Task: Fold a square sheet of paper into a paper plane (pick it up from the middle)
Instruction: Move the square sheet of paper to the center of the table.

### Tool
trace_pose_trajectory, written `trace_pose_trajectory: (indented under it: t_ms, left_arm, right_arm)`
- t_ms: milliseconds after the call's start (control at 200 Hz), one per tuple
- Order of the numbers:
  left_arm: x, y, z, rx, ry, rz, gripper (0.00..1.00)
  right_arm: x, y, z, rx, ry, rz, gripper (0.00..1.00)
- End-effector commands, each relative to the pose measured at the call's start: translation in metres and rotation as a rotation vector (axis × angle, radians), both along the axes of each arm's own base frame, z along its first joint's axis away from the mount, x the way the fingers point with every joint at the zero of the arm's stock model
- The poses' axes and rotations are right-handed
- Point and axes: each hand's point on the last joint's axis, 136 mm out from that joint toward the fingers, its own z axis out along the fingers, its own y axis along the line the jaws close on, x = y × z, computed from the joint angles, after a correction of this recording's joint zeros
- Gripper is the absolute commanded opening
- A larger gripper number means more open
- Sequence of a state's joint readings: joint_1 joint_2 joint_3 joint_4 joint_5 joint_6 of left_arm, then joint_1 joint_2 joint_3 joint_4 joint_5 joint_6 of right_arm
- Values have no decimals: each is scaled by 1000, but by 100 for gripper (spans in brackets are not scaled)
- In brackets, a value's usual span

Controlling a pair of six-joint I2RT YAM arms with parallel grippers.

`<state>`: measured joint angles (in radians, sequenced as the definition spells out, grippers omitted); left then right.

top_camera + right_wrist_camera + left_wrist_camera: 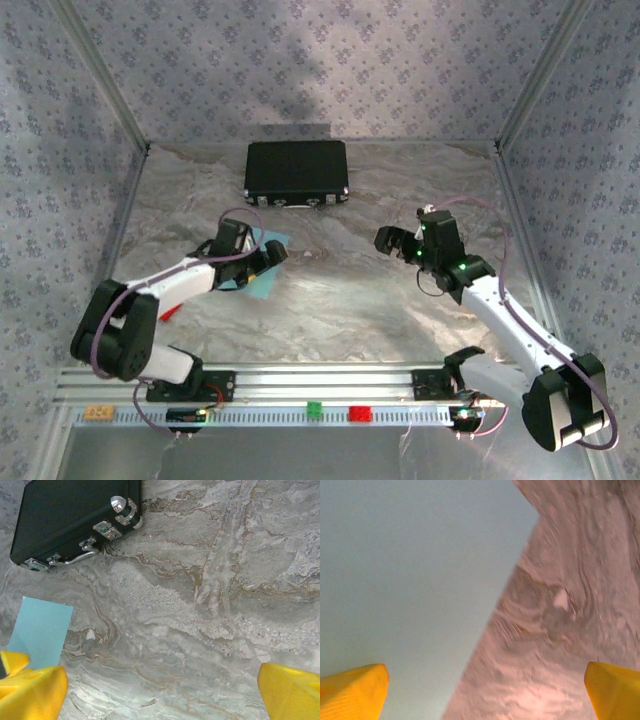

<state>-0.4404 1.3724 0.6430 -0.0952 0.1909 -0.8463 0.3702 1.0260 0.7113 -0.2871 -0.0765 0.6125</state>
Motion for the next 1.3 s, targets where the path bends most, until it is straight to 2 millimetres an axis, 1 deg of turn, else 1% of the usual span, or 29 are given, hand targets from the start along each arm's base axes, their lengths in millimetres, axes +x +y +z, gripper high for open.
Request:
trace_pose_trajectory:
  t_ms: [0,95,160,200,275,310,385,510,680,805,865,959,1059,1174,1294]
  left_arm:
    - [10,18,29,111,-145,26,100]
    - [14,27,47,189,-234,-18,100]
    - [16,32,59,243,-284,-53,100]
    - [16,37,63,278,-290,-60,100]
    - [17,52,61,353,-272,-35,100]
    - [19,54,59,352,-258,-53,100]
    - [22,52,50,299,-207,-96,100]
    - [27,50,34,258,-119,-128,99]
    - [31,48,13,232,-21,-156,99]
    - [31,46,-1,208,50,-164,99]
    - [28,44,-8,192,83,-162,99]
    - [23,43,-19,167,134,-138,98]
    - [15,34,-31,88,179,-92,96]
    - [-1,25,-46,40,217,-38,95]
    - [-18,10,-52,34,239,6,95]
  right_arm:
    - [-4,1,16,-15,-34,20,99]
    - [-8,17,25,-7,-88,128,99]
    - [-9,19,27,-15,-90,129,99]
    - [-8,21,28,-16,-88,137,99]
    - [-7,27,29,-6,-90,154,99]
    - [-6,30,30,3,-91,164,99]
    - [-5,41,32,32,-100,201,99]
    - [-5,54,27,50,-84,229,99]
    - [-5,61,16,48,-37,228,99]
    - [-7,58,5,21,7,191,99]
    - [-7,54,2,21,31,162,99]
    - [-7,49,1,81,72,76,99]
    - [-8,50,6,107,60,81,99]
    - [-12,50,8,114,48,99,99]
    - [-18,46,4,125,41,94,99]
